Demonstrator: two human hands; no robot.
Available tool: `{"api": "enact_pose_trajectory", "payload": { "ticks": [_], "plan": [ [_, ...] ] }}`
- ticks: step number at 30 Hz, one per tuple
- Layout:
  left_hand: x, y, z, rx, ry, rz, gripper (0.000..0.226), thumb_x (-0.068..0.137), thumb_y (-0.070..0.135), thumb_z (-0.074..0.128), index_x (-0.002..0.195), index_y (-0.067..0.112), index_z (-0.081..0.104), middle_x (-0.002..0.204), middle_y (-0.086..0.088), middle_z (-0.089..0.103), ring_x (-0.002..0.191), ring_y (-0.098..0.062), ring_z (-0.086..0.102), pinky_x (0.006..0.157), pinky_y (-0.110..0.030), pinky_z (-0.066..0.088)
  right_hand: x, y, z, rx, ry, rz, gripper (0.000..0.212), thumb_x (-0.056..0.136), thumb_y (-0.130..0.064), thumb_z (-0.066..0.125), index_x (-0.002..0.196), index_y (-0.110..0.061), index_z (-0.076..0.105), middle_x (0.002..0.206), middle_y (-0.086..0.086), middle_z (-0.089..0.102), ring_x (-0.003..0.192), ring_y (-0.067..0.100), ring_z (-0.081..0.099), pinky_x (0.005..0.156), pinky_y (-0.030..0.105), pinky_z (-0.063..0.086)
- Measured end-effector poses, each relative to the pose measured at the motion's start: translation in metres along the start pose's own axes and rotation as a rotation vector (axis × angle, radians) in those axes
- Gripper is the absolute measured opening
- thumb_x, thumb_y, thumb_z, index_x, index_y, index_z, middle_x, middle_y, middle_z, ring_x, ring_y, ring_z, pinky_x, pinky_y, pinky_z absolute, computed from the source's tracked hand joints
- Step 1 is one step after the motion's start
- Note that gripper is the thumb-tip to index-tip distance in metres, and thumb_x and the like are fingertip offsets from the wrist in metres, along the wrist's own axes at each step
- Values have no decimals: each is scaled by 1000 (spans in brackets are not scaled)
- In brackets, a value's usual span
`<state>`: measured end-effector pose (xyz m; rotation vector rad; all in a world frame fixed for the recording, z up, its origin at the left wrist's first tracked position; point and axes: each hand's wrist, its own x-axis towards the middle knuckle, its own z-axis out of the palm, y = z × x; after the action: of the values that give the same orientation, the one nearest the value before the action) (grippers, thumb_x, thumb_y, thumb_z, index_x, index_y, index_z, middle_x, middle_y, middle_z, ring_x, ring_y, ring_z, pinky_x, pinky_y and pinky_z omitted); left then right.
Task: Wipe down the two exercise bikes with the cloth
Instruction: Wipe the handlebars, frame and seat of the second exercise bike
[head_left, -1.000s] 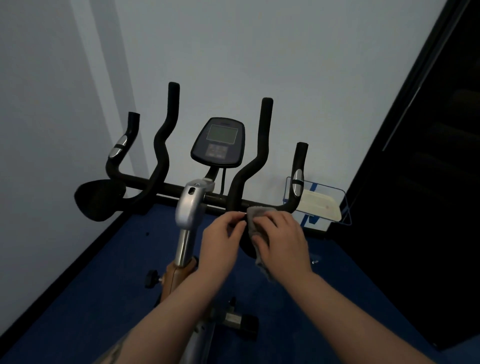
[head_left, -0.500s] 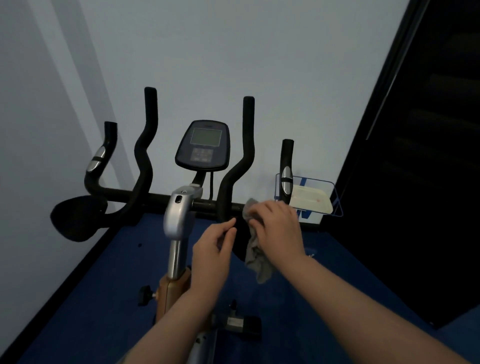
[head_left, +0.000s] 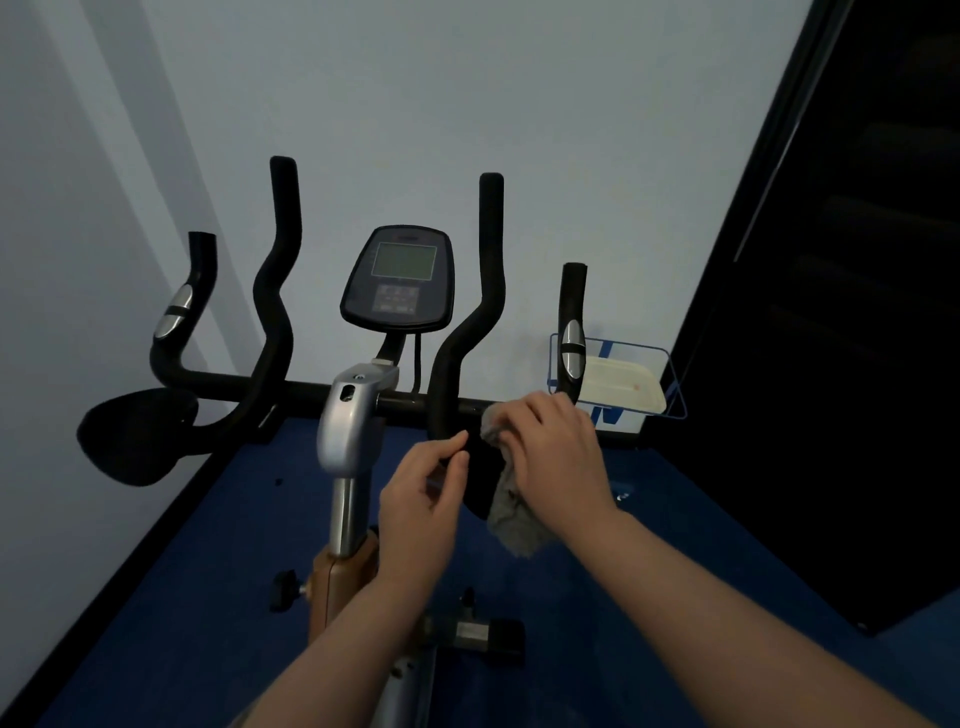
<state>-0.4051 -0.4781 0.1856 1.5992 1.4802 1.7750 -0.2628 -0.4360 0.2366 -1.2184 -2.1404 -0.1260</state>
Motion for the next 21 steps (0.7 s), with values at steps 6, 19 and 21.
{"api": "enact_pose_trajectory", "payload": {
  "ticks": [6, 19, 21],
  "plan": [
    [-1, 0, 4, 2, 25, 4, 25, 93, 9, 60, 110, 26, 65, 84, 9, 61, 76, -9, 58, 63, -10, 42, -59, -1, 3, 24, 54, -92, 10, 83, -11, 64, 91, -16, 67, 91, -3, 62, 95, 15, 52, 104, 34, 35],
    [-2, -4, 5, 7, 18, 33, 26, 93, 6, 58, 110, 24, 64, 85, 7, 58, 74, -8, 56, 65, -11, 43, -32, 2, 0, 24, 92, 63, 8, 89, -12, 62, 96, -13, 66, 100, 3, 60, 98, 23, 52, 77, 39, 50],
    [-2, -4, 6, -1, 21, 38, 25, 93, 6, 58, 110, 23, 64, 84, 7, 58, 74, -8, 55, 65, -12, 43, -57, -6, 3, 38, 170, 122, 9, 88, -13, 64, 96, -12, 68, 104, 5, 61, 100, 24, 53, 73, 34, 53]
  ]
}}
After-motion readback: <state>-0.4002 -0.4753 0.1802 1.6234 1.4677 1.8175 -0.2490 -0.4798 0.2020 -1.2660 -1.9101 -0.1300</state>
